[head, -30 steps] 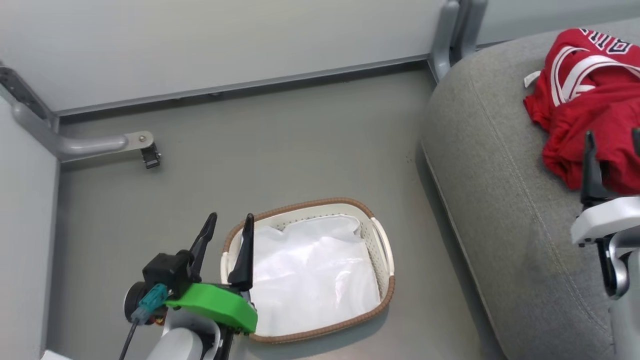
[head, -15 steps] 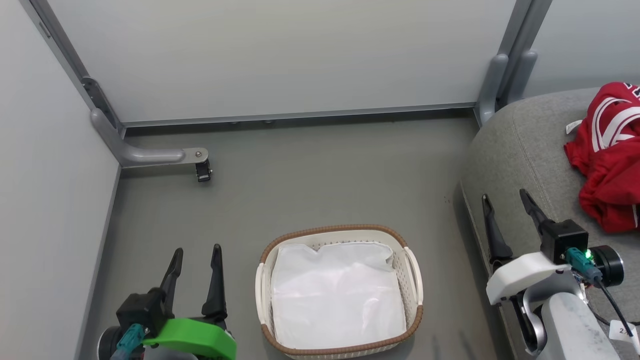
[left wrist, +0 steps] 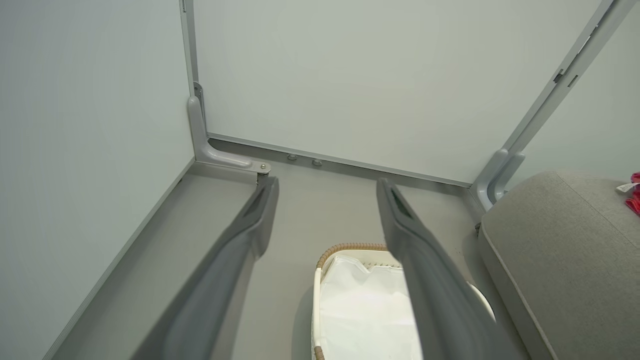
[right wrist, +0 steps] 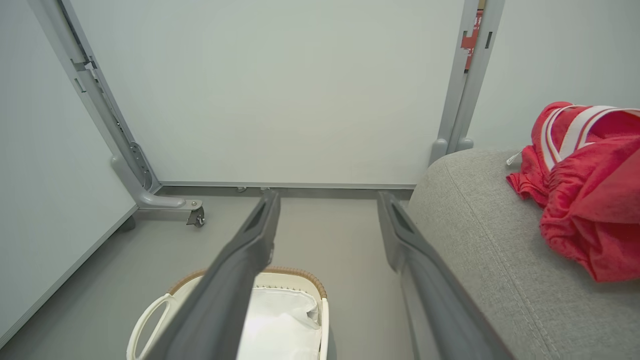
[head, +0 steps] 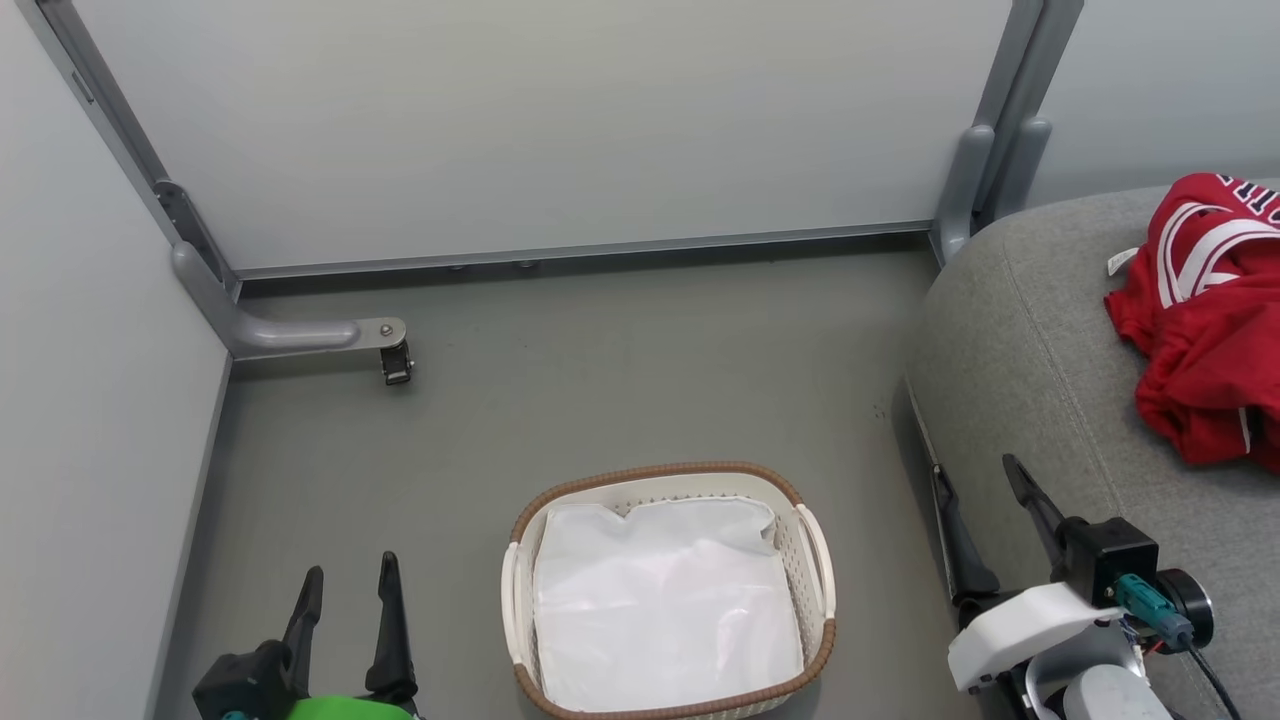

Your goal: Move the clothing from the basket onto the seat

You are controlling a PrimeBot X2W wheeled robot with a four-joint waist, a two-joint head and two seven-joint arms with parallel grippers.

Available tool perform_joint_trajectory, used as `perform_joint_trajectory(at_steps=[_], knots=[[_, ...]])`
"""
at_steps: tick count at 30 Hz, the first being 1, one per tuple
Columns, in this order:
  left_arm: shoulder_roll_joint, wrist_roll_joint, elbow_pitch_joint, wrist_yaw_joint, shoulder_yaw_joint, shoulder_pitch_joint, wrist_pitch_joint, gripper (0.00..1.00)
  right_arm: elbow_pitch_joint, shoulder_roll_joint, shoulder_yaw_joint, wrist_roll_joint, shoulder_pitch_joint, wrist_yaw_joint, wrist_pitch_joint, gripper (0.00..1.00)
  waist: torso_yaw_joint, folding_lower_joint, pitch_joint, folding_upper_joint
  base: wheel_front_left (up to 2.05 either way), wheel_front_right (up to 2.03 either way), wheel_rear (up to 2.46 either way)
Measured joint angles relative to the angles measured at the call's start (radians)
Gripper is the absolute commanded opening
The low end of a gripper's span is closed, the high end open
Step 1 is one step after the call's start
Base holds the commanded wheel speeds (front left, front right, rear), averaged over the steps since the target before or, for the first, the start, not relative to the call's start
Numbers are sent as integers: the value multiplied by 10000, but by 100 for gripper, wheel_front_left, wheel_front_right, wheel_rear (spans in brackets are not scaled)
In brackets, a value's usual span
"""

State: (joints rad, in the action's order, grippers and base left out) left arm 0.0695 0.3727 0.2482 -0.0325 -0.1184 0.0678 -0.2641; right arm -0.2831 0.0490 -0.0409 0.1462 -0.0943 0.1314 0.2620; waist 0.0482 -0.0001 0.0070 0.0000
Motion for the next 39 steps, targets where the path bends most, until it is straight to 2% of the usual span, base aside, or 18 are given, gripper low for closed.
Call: perform_joint_trajectory(at_steps=[22,23,29,39], knots=[[-176,-305,69,-265,397,67,2,100,-67,-2,-207,46,63,0,12,100,115,0,-93,0,0,0,0],[-176,-305,61,-291,408,67,2,0,-73,-2,-215,48,63,0,12,0,111,0,-95,0,0,0,0],[-201,-157,504,-291,393,81,82,0,-506,-90,-217,178,322,0,-77,0,106,0,-96,0,0,0,0],[-207,1452,489,-336,625,50,579,0,-445,-88,6,2084,327,0,-537,0,58,0,-91,0,0,0,0]])
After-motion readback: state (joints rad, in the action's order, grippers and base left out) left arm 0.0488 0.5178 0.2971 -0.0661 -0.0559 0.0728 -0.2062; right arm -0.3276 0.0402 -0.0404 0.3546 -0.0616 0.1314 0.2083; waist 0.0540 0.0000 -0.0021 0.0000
